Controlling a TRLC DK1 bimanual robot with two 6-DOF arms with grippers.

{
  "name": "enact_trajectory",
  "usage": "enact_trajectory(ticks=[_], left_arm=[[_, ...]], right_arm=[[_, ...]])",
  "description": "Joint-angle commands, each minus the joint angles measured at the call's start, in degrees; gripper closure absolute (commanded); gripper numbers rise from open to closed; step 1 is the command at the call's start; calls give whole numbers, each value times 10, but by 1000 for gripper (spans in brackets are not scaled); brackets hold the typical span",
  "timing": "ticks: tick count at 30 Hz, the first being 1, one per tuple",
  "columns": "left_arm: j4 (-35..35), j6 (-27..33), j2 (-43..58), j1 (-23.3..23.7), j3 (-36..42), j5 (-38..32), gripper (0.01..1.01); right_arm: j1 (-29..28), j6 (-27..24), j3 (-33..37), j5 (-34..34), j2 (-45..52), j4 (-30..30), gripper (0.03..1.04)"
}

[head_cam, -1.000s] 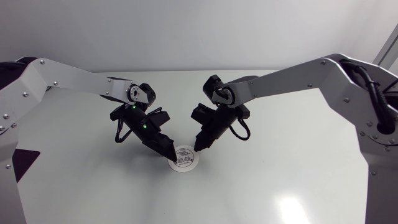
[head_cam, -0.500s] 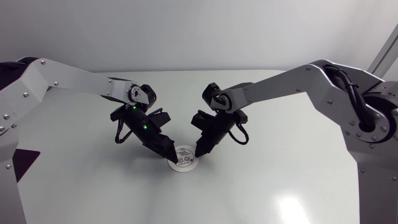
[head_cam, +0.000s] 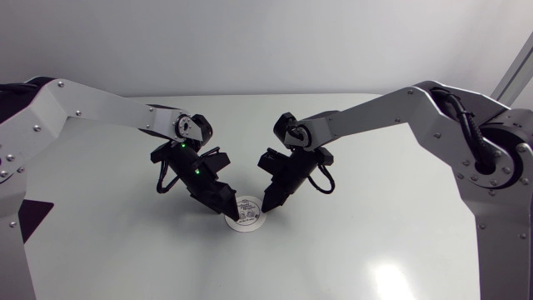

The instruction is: Turn the coaster over.

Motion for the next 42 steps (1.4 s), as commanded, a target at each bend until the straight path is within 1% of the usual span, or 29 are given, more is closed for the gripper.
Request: enact_trajectory(ticks=[1,6,12,20,26,31,35,42], left_arm=[[4,-33,23,4,-10,-20,59],[8,-48,37,-4,-8,-32,59],[3,-64,62,-20,16,-28,59],[-10,-72,83,-31,43,2,59],[-21,-63,93,-19,51,72,62],[-23,-56,93,-13,55,101,72],[-22,-54,93,-13,57,103,72],[-22,-54,90,-8,57,93,72]], right_arm=[[1,-13,-4,-4,16,-15,1016],[4,-14,-3,-4,13,-16,1016],[5,-18,-4,-5,11,-20,1016],[5,-19,-10,-8,7,-22,1016],[5,-21,-10,-8,7,-22,1016],[6,-21,-10,-11,8,-22,1016],[5,-23,-12,-13,4,-22,1016],[-14,-30,-35,-15,-60,-33,1016]])
